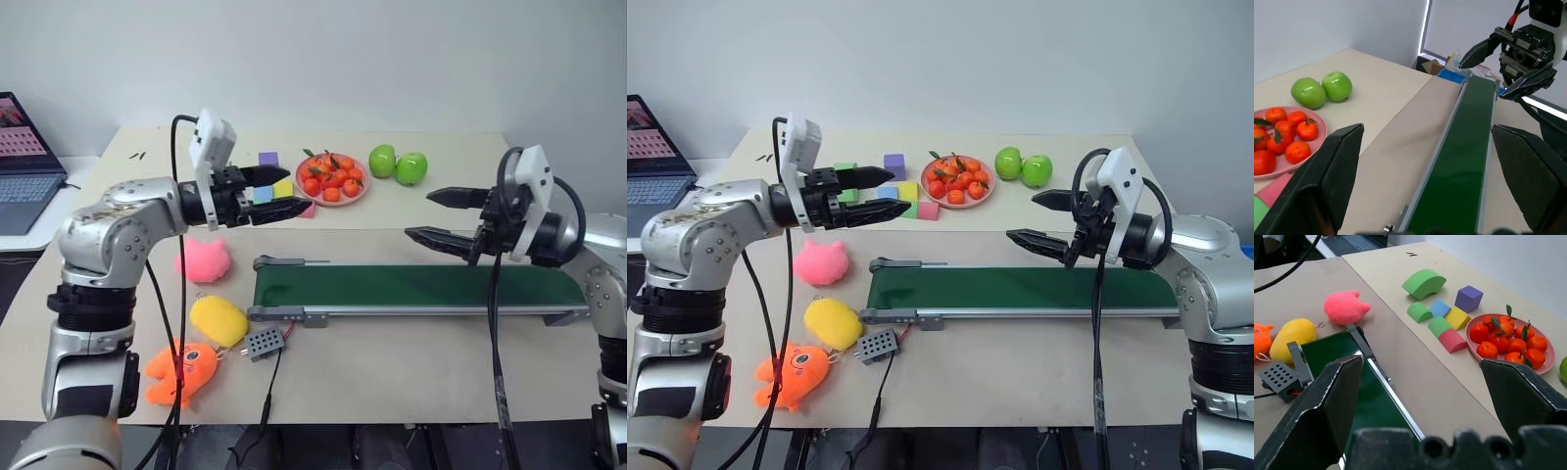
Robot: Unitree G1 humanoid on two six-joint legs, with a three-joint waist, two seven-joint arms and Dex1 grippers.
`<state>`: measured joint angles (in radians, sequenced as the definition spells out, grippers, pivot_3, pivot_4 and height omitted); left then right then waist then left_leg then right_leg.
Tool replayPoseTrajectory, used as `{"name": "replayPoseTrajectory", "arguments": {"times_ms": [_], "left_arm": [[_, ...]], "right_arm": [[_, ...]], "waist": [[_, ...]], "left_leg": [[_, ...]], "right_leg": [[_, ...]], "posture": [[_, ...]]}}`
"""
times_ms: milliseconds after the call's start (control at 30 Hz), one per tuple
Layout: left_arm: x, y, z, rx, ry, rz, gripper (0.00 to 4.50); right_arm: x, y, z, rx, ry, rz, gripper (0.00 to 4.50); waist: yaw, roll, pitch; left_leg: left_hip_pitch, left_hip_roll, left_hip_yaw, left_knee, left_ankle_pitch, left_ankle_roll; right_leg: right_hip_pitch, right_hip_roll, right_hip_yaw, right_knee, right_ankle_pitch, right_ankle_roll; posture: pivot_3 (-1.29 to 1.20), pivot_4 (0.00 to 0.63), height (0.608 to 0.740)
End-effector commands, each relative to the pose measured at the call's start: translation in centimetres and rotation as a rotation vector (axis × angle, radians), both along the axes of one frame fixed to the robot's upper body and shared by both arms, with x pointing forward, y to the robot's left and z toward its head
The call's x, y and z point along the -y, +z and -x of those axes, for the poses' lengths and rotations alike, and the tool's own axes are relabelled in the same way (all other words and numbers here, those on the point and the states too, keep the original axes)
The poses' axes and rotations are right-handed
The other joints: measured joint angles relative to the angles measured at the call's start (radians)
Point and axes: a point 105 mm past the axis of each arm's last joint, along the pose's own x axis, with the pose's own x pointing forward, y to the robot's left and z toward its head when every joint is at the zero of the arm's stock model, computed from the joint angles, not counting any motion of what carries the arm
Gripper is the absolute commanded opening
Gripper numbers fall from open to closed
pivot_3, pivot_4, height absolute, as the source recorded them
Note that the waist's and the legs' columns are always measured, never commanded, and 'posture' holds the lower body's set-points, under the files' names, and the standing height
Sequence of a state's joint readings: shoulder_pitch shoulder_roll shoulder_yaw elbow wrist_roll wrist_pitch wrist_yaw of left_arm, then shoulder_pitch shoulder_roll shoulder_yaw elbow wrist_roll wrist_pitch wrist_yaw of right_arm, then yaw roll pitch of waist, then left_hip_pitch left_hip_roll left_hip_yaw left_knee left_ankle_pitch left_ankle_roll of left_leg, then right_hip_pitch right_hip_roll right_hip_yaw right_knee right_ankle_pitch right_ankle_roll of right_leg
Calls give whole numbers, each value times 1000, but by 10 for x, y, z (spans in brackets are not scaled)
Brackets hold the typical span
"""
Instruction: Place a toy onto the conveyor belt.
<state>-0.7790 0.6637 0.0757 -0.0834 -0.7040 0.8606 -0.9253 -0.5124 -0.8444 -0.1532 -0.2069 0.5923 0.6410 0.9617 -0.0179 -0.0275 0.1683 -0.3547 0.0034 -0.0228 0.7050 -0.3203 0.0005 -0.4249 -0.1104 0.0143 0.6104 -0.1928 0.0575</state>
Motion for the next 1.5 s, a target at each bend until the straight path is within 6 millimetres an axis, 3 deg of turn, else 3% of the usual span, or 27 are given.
{"name": "replayPoseTrajectory", "arguments": {"times_ms": [33, 167, 233, 300, 500, 633, 733, 800, 867, 967, 1167, 1333, 1500], "left_arm": [[-18, 13, 10, -2, 25, 24, 4409], [-44, -14, 39, -235, -26, 35, 4409], [-56, -36, 75, -436, -128, 47, 4409], [-79, -56, 97, -618, -105, 118, 4409], [-141, -72, 108, -752, 148, 405, 4409], [-156, -83, 124, -781, 247, 444, 4409], [-159, -93, 128, -726, 330, 372, 4409], [-161, -106, 115, -617, 463, 293, 4409], [-151, -114, 107, -495, 515, 140, 4409], [-136, -116, 113, -397, 489, -10, 4409], [-139, -130, 125, -227, 540, -199, 4409], [-147, -157, 142, -152, 550, -366, 4409], [-156, -184, 149, -185, 573, -390, 4409]], "right_arm": [[-4, 7, 2, 41, 24, 2, 4500], [-6, 5, 1, 34, 33, 1, 4500], [-7, 3, 0, 29, 40, 0, 4500], [-9, 0, -1, 20, 49, 3, 4500], [-13, -5, -2, 1, 73, 6, 4500], [-14, -7, -4, -7, 91, 11, 4500], [-15, -8, -7, -11, 97, 15, 4500], [-16, -9, -8, -18, 109, 14, 4500], [-18, -13, -10, -27, 122, 21, 4500], [-18, -15, -13, -31, 131, 28, 4500], [-16, -22, -12, -48, 131, 30, 4500], [-14, -27, -10, -59, 115, 29, 4500], [-12, -27, -8, -58, 96, 25, 4500]], "waist": [[0, 0, 0], [-5, 0, 0], [-18, 1, 0], [-25, 1, 1], [-8, 1, 2], [-1, 1, 2], [0, 1, 2], [5, 1, 2], [8, 1, 2], [6, -1, 1], [0, 0, 2], [4, 0, 2], [4, 0, 2]], "left_leg": [[0, 0, 0, 0, 0, 0], [0, 0, 0, 0, 0, 0], [0, 0, 0, -1, 0, 0], [1, 0, 0, -3, -1, 1], [1, 1, -1, -3, 0, 0], [3, 1, -1, -3, 0, -1], [3, 1, -1, -3, 2, -3], [2, 1, -1, -3, 2, -4], [3, 1, -1, -3, 2, -4], [2, 1, -1, -3, 3, -6], [2, 1, 0, -6, 3, -6], [2, 1, 1, -6, 3, -5], [2, 1, 1, -6, 3, -5]], "right_leg": [[0, 0, 0, 0, 0, 0], [0, 0, 0, 0, 0, 0], [-1, 0, 0, 0, 0, 0], [-2, 0, 1, 1, 0, 0], [-2, 0, -1, -1, -1, -2], [-2, 0, -1, 1, -2, -3], [-2, 0, -1, 1, -2, -3], [-2, 0, -1, 1, -2, -3], [-2, -1, -1, 0, -1, -4], [-1, -1, -1, 0, -1, -4], [-3, 0, 0, -1, -1, -5], [-2, 0, 0, -1, -1, -5], [-1, 0, -1, -1, -2, -5]], "posture": [[0, 150, 738], [0, 150, 738], [0, 150, 738], [0, 150, 738], [0, 150, 738], [0, 150, 738], [0, 150, 738], [0, 150, 738], [0, 150, 738], [0, 150, 738], [0, 150, 738], [0, 150, 738], [0, 150, 738]]}}
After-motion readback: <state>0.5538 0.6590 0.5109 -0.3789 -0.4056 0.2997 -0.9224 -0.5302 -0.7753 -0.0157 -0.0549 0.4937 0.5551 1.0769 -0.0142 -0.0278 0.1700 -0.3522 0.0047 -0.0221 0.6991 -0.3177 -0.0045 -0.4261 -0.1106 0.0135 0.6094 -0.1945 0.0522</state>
